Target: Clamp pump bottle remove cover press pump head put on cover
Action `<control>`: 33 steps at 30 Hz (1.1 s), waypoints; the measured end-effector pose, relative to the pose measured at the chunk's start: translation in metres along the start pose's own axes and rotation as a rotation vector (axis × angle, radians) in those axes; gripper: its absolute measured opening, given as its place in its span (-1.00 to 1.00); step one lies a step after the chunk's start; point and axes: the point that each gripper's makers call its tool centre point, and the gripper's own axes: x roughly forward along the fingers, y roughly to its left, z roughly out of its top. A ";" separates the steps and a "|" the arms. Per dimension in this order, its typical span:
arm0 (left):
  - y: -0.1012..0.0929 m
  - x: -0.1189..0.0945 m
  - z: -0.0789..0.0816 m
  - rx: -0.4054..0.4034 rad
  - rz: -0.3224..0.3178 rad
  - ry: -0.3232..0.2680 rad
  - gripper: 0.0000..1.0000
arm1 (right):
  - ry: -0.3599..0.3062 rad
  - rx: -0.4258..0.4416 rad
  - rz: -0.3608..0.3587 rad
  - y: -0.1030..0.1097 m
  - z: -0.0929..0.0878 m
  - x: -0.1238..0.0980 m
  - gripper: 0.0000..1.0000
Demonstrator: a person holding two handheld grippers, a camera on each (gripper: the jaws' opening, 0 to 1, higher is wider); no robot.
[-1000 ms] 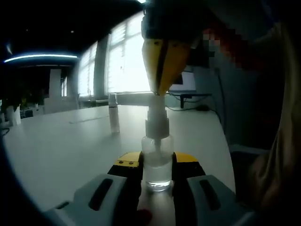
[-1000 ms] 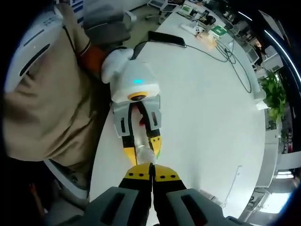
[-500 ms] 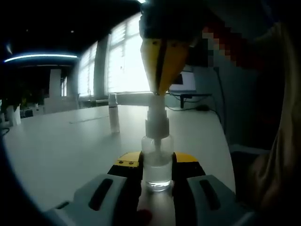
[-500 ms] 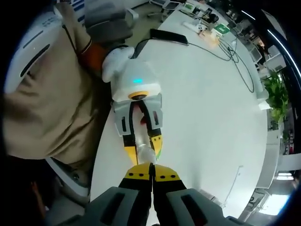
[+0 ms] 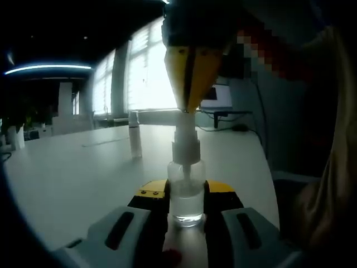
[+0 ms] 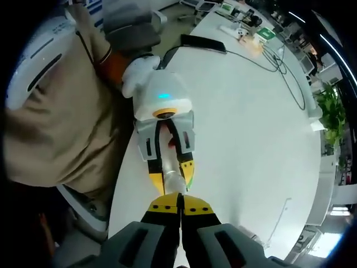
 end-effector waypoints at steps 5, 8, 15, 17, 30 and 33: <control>0.003 0.001 -0.002 0.005 -0.001 0.001 -0.71 | 0.013 0.003 0.015 0.002 -0.001 0.006 -1.00; 0.004 0.001 -0.002 0.001 -0.001 0.001 -0.71 | 0.018 0.004 0.020 0.001 -0.001 0.005 -1.00; 0.004 0.001 -0.003 0.002 -0.001 0.001 -0.71 | 0.022 0.019 0.032 0.000 -0.002 0.006 -1.00; 0.004 0.001 -0.003 0.003 0.001 0.001 -0.71 | 0.022 0.018 0.034 0.000 -0.002 0.006 -1.00; 0.003 0.001 -0.002 0.004 0.000 0.000 -0.71 | 0.032 0.014 0.017 0.002 -0.002 0.006 -1.00; 0.002 0.001 -0.001 0.002 -0.002 0.000 -0.71 | 0.032 0.012 0.008 0.002 -0.001 0.005 -1.00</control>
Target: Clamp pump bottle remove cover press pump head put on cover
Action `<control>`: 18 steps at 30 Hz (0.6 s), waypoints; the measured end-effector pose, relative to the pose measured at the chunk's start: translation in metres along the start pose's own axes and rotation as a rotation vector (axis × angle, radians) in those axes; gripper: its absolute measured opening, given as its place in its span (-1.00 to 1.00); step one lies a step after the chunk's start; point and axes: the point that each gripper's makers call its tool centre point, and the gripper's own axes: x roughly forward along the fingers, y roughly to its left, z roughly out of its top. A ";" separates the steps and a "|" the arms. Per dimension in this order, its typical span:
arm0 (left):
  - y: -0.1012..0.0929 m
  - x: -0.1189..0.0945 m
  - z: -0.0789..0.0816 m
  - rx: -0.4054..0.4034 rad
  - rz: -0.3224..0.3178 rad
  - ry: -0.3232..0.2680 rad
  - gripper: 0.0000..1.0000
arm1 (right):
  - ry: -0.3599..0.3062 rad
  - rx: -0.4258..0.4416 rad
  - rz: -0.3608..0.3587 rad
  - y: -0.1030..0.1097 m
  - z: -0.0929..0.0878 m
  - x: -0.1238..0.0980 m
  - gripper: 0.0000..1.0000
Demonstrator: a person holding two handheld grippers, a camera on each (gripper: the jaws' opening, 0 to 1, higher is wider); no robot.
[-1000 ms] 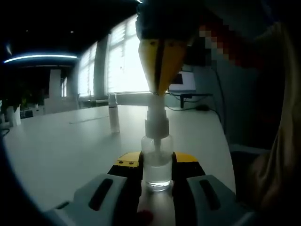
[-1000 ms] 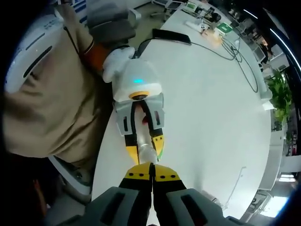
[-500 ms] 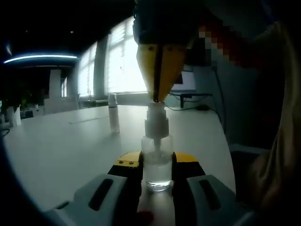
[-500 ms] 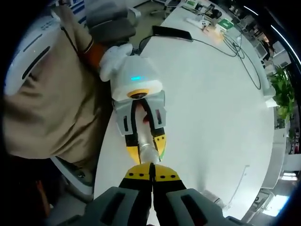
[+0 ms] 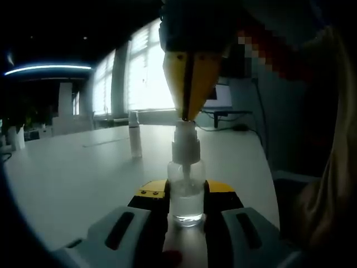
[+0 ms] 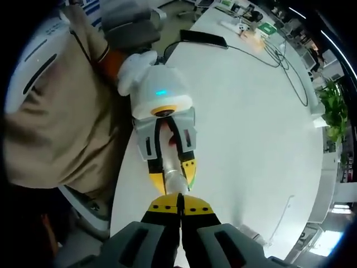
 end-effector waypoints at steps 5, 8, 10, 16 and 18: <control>0.000 0.000 0.000 -0.001 -0.001 0.000 -0.71 | -0.004 -0.014 -0.018 -0.001 0.000 -0.004 -1.00; 0.001 0.000 0.000 -0.001 -0.002 0.000 -0.71 | -0.007 -0.019 -0.022 -0.002 0.001 -0.005 -1.00; 0.001 0.000 0.000 -0.003 -0.002 0.000 -0.71 | -0.008 -0.024 -0.024 -0.002 0.001 -0.006 -1.00; 0.000 0.000 0.000 -0.001 -0.002 -0.001 -0.70 | -0.014 -0.040 -0.029 -0.002 0.001 -0.006 -1.00; 0.001 0.000 0.000 -0.002 -0.002 -0.001 -0.70 | -0.018 -0.042 -0.029 -0.002 0.001 -0.006 -1.00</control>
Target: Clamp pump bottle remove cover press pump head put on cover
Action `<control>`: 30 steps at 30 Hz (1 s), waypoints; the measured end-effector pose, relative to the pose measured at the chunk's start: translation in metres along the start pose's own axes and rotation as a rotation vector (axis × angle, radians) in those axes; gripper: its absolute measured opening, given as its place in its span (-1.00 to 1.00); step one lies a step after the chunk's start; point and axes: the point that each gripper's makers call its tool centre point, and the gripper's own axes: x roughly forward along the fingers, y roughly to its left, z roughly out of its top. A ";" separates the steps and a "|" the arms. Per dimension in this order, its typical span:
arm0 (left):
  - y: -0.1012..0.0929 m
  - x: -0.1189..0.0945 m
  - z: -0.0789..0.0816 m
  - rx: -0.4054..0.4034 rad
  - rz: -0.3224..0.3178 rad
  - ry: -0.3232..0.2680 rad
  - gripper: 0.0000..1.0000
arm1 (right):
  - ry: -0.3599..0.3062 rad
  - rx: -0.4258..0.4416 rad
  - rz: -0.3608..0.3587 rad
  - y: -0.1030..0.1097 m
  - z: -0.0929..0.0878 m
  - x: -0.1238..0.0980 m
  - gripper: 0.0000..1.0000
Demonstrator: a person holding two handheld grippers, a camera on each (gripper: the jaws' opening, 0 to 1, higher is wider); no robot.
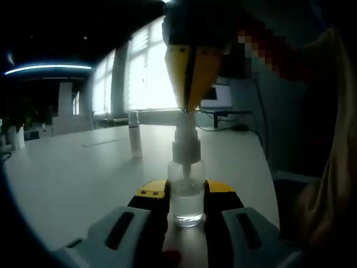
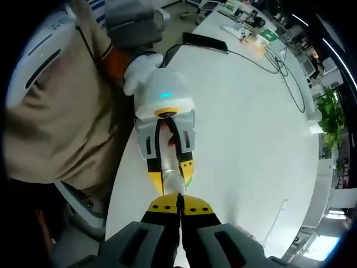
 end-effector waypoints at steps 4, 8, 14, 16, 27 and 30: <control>0.000 0.000 0.000 -0.007 -0.001 0.001 -0.70 | -0.003 -0.012 -0.001 0.000 0.000 0.000 -1.00; -0.001 0.000 0.000 -0.004 0.000 0.001 -0.70 | -0.007 -0.012 0.001 0.000 0.000 0.000 -1.00; -0.003 0.000 0.001 -0.003 0.001 0.000 -0.70 | -0.007 -0.010 0.001 0.000 0.000 0.000 -1.00; -0.003 -0.001 0.001 -0.004 0.000 0.000 -0.70 | -0.007 -0.007 0.002 0.000 0.000 0.000 -1.00; 0.000 0.000 0.000 -0.003 0.000 0.000 -0.70 | -0.006 0.000 0.003 -0.001 0.000 0.000 -1.00; 0.000 0.000 0.000 -0.002 -0.001 0.000 -0.70 | -0.008 0.001 0.003 -0.001 0.000 0.000 -1.00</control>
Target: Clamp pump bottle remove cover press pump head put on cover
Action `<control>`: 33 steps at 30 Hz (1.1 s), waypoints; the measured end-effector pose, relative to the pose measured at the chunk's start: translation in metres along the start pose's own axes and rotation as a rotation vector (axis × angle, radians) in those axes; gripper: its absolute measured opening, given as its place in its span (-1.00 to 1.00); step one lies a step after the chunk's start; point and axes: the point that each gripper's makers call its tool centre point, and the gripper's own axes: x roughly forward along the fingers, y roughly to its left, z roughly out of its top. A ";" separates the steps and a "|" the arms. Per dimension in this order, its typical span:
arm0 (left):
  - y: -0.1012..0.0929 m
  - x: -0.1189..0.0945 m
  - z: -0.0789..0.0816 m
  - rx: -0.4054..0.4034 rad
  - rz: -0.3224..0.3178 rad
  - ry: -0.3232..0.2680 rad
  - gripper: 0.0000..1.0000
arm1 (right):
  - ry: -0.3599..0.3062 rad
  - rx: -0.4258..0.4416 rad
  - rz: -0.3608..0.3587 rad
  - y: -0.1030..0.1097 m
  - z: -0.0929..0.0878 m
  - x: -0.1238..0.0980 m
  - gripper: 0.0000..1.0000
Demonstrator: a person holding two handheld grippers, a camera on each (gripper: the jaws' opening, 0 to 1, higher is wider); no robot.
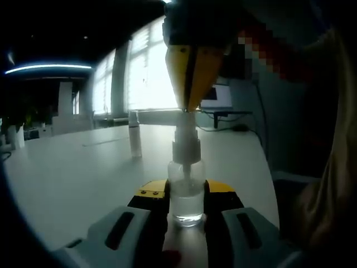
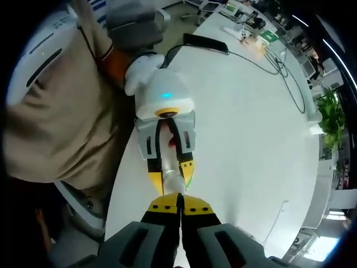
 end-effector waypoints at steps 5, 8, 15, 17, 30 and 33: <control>0.000 0.000 0.000 0.000 0.000 0.000 -0.70 | 0.001 0.003 0.003 0.000 0.000 0.000 -1.00; 0.000 0.000 0.000 0.000 -0.001 0.000 -0.70 | 0.009 0.002 0.010 0.000 0.000 0.001 -1.00; -0.001 0.000 0.000 0.000 -0.001 -0.001 -0.70 | 0.025 -0.012 0.019 0.001 0.000 0.001 -1.00; -0.001 0.000 0.000 0.002 0.000 -0.001 -0.70 | 0.026 -0.010 0.023 0.001 0.000 0.001 -1.00; -0.001 0.000 0.000 0.001 0.000 0.000 -0.70 | 0.036 -0.003 0.049 0.000 0.001 0.002 -1.00; -0.001 0.000 0.000 0.000 0.000 0.000 -0.70 | 0.048 -0.011 0.053 0.000 0.000 0.002 -1.00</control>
